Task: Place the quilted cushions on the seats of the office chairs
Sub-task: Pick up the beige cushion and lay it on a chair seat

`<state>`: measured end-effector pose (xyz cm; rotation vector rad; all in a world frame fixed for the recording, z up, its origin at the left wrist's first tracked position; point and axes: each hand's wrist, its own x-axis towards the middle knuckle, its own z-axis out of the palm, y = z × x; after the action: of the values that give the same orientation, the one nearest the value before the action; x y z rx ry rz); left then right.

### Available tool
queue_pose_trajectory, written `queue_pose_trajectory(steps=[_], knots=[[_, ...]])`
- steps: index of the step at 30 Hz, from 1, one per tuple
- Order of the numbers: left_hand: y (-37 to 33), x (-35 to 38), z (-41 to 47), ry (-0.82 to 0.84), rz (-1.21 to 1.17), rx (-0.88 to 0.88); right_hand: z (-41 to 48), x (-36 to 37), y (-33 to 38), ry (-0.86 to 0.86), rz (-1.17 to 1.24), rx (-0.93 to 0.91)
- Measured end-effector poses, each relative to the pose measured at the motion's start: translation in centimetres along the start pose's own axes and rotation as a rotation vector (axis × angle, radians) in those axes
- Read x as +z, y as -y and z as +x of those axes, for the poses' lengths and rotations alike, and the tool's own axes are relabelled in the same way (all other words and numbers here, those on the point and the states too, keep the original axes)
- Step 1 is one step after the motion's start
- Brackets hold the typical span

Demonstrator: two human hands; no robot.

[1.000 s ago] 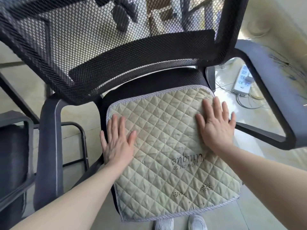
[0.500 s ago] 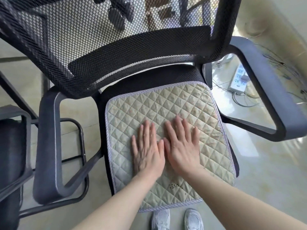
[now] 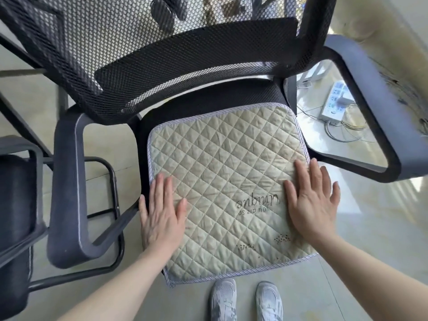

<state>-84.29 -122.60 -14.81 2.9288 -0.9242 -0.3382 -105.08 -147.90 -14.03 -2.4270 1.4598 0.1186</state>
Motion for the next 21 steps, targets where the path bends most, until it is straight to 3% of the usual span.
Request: queue_pose_trajectory(steps=[5, 12, 21], knots=[[-3.4, -1.2, -1.3, -0.035, -0.037, 0.029, -1.2, -0.2, 1.3, -0.078, 0.048, -0.001], [-10.1, -0.2, -6.5, 0.051, -0.125, 0.103, -9.1, 3.0, 5.9, -0.034, 0.006, -0.338], [-5.8, 1.0, -7.3, 0.078, 0.046, 0.140, -8.4, 3.3, 0.6, -0.040, -0.088, -0.317]])
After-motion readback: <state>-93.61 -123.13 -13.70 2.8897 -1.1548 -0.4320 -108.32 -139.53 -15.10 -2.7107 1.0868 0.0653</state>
